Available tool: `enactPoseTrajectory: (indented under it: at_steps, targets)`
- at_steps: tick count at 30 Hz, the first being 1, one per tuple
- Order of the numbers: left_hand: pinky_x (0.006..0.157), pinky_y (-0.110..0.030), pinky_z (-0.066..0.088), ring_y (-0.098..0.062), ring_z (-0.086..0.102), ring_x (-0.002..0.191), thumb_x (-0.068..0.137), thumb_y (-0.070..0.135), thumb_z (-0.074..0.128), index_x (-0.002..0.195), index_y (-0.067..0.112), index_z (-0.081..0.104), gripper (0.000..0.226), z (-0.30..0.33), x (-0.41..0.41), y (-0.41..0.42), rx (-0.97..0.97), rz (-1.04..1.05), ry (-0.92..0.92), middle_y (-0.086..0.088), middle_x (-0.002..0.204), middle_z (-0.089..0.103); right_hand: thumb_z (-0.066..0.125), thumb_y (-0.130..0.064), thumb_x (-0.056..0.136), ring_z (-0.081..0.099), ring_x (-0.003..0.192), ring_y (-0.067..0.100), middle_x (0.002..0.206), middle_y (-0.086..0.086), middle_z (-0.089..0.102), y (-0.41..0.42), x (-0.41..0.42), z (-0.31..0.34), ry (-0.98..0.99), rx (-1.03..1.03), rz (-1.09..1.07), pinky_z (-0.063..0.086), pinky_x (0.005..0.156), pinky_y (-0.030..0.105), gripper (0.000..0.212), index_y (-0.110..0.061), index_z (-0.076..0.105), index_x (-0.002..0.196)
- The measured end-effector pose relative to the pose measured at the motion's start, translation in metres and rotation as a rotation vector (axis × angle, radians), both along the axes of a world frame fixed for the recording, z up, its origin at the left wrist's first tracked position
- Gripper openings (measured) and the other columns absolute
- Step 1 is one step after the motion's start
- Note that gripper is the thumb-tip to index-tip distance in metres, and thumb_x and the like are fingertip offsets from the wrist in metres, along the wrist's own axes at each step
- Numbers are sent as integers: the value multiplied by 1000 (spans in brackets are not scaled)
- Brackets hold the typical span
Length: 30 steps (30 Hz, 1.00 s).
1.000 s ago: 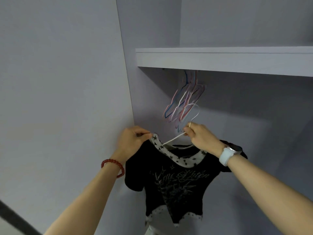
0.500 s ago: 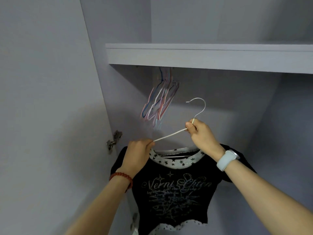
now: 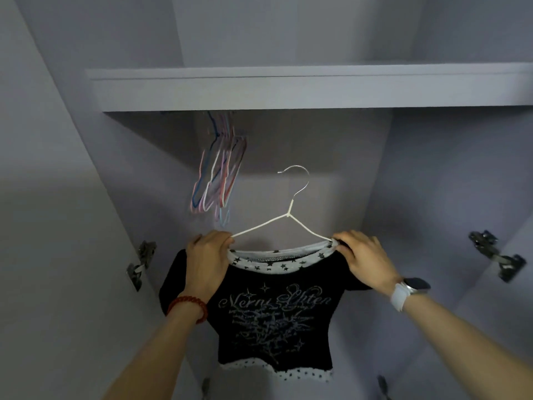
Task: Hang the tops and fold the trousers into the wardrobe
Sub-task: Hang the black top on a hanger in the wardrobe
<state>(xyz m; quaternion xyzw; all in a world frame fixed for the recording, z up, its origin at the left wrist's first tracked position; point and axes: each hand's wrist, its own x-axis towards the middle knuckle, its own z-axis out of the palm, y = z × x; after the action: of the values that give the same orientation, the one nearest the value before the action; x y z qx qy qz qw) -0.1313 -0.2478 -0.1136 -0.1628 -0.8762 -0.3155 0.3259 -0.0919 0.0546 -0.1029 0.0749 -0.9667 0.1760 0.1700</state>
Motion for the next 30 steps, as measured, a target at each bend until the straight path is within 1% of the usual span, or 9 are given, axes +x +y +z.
enactPoseTrajectory:
  at_steps: [2, 6, 10, 15, 19, 21, 23, 27, 30]
  targets:
    - [77, -52, 50, -16, 58, 65, 84, 18, 38, 72, 10, 67, 32, 0, -3, 4, -39, 3, -5, -2, 71, 67, 48, -16, 95, 54, 111, 29, 112, 5, 61, 8, 5, -5, 0, -8, -26, 29, 84, 34, 25, -12, 58, 117]
    - [84, -53, 44, -24, 64, 69, 81, 16, 32, 74, 10, 65, 35, -1, -8, 1, -50, 4, -54, -4, 75, 68, 46, -18, 96, 47, 123, 31, 130, 10, 53, 38, 16, -16, -234, -51, -184, 35, 98, 38, 38, -10, 45, 133]
    - [79, -51, 48, -28, 63, 72, 79, 5, 40, 78, 4, 69, 29, 0, -14, 12, 15, -73, -96, -10, 79, 68, 46, -23, 96, 59, 94, 44, 98, 25, 66, 58, 31, -21, -205, -73, -409, 46, 75, 45, 28, -1, 56, 111]
    - [71, -31, 44, -32, 62, 74, 82, -4, 45, 81, -3, 68, 23, -8, -22, 15, 122, -90, -114, -16, 82, 67, 48, -15, 95, 61, 80, 48, 84, 29, 66, 73, 58, -23, 58, -184, -572, 44, 66, 43, 25, 6, 61, 101]
    - [76, -41, 49, -32, 63, 77, 83, 2, 46, 81, -1, 70, 24, -12, -21, 29, 130, -138, -142, -15, 84, 68, 46, -14, 92, 57, 105, 40, 112, 20, 62, 74, 71, -24, -315, -63, -681, 44, 81, 39, 24, -8, 57, 111]
    - [78, -50, 49, -32, 64, 75, 81, 8, 44, 81, 1, 70, 27, -13, -21, 39, 86, -173, -145, -14, 83, 68, 48, -12, 87, 47, 121, 34, 133, 12, 50, 71, 73, -21, -328, -64, -638, 41, 96, 40, 47, -17, 46, 133]
    - [80, -53, 48, -31, 64, 72, 82, 9, 44, 80, 2, 70, 27, -12, -23, 47, 49, -202, -163, -12, 81, 67, 51, -12, 87, 40, 129, 30, 140, 8, 42, 67, 73, -14, -164, -72, -495, 35, 102, 41, 58, -18, 35, 142]
    - [98, -59, 34, -33, 63, 72, 88, 8, 49, 80, 3, 70, 23, -7, -30, 70, -27, -219, -176, -12, 80, 67, 43, -26, 97, 51, 116, 26, 123, 4, 53, 66, 76, -11, -172, 196, -293, 39, 91, 34, 37, -20, 48, 133]
    - [112, -52, 14, -33, 60, 91, 92, 7, 53, 91, 5, 71, 18, 6, -35, 96, -75, -218, -265, -11, 95, 66, 39, -23, 98, 56, 106, 28, 114, 7, 57, 78, 88, -10, -219, 137, -292, 42, 84, 34, 28, -11, 54, 118]
